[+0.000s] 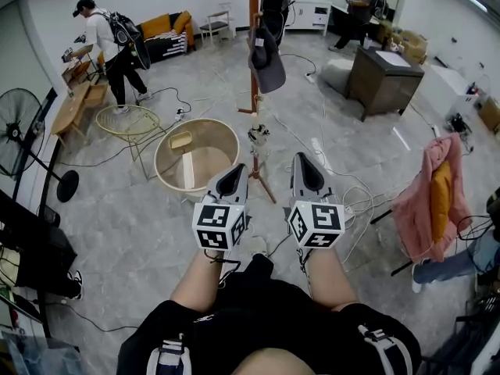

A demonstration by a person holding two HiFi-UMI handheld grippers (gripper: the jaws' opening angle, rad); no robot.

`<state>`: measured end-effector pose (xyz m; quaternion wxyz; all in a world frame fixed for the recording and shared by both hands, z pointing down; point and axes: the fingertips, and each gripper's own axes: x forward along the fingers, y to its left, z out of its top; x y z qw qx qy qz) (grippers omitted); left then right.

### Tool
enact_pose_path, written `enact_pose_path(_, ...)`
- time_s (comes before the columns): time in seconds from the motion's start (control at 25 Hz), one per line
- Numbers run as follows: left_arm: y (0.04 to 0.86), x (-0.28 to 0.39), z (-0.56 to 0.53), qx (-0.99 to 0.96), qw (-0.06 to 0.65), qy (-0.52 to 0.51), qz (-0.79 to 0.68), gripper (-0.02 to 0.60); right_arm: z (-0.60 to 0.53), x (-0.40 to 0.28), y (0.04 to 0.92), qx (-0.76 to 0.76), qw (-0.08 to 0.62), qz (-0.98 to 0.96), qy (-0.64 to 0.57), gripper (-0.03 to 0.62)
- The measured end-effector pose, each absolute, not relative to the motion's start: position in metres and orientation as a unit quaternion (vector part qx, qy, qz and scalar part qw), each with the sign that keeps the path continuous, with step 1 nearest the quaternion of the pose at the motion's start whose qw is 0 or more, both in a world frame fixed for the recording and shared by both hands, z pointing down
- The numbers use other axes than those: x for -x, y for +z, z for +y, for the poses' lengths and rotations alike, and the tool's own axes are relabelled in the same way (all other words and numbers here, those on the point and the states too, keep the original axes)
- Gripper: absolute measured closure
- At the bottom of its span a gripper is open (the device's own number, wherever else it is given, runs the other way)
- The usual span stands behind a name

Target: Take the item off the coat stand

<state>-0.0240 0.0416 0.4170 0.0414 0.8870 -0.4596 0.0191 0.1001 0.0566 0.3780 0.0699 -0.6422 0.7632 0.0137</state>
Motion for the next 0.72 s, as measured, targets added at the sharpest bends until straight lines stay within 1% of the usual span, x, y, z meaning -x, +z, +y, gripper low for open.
enact_pose_path(0.28, 0.423, -0.013, -0.097, -0.894, 0.052, 0.015, -0.444, 0.565, -0.079, -0.130, 0.377, 0.648, 0.057, 0.759, 0.022, 0.579)
enact_pose_path(0.52, 0.394, -0.034, -0.227, -0.896, 0.043, 0.002, -0.442, 0.565, -0.205, -0.151, 0.346, 0.648, 0.061, 0.758, 0.041, 0.579)
enact_pose_path(0.72, 0.385, -0.040, -0.312, -0.894, 0.035, -0.006, -0.447, 0.565, -0.289, -0.162, 0.342, 0.646, 0.067, 0.759, 0.042, 0.578)
